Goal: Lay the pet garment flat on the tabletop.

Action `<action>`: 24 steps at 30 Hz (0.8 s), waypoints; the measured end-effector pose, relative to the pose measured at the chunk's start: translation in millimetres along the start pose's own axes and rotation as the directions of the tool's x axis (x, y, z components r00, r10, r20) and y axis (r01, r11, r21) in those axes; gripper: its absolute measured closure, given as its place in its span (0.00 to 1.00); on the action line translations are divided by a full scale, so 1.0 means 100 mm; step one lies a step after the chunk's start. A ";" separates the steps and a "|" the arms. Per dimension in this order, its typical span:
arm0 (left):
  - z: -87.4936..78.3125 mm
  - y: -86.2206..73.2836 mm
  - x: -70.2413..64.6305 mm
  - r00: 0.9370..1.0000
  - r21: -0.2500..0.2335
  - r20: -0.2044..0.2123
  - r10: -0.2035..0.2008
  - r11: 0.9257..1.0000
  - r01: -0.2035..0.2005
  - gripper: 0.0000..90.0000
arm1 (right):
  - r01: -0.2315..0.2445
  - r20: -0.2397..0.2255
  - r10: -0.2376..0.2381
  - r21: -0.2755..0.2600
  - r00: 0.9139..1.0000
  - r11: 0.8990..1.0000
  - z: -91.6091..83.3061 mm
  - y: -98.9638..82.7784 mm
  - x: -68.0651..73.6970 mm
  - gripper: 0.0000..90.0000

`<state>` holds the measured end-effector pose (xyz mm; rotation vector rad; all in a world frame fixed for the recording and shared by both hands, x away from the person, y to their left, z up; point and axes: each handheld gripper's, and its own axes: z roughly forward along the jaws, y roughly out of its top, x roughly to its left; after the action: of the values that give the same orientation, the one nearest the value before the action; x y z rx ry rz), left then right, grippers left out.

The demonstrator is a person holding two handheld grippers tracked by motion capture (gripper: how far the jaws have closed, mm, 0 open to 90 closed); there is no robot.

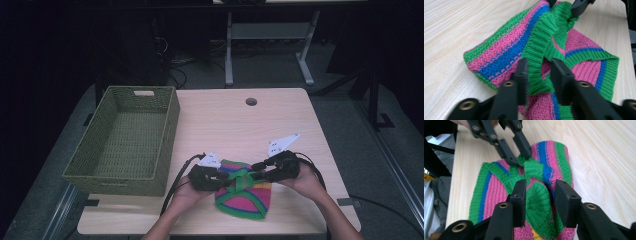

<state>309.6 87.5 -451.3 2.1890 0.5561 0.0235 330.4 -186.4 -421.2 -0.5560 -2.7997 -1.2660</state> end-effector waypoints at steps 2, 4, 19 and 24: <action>0.00 0.00 0.00 1.000 0.000 -0.003 -0.002 1.000 0.002 0.70 | -0.004 0.004 0.004 0.026 1.000 1.000 0.04 -0.02 -0.02 0.70; 0.00 0.00 0.01 1.000 -0.001 -0.011 0.003 1.000 -0.003 0.67 | -0.001 0.001 0.001 0.047 1.000 0.999 0.07 -0.03 -0.03 0.73; 0.00 0.02 0.02 0.999 0.027 -0.044 0.009 1.000 -0.008 0.79 | 0.043 -0.051 -0.044 -0.025 0.998 0.999 -0.09 -0.03 0.04 0.91; -0.01 0.04 0.00 0.999 0.022 -0.031 0.022 1.000 -0.021 0.94 | 0.029 -0.050 -0.032 -0.048 0.998 0.998 -0.17 -0.06 0.03 0.91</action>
<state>311.2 86.2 -447.5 2.2187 0.5527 0.0632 323.2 -201.5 -413.8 -0.4783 -2.7540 -1.3361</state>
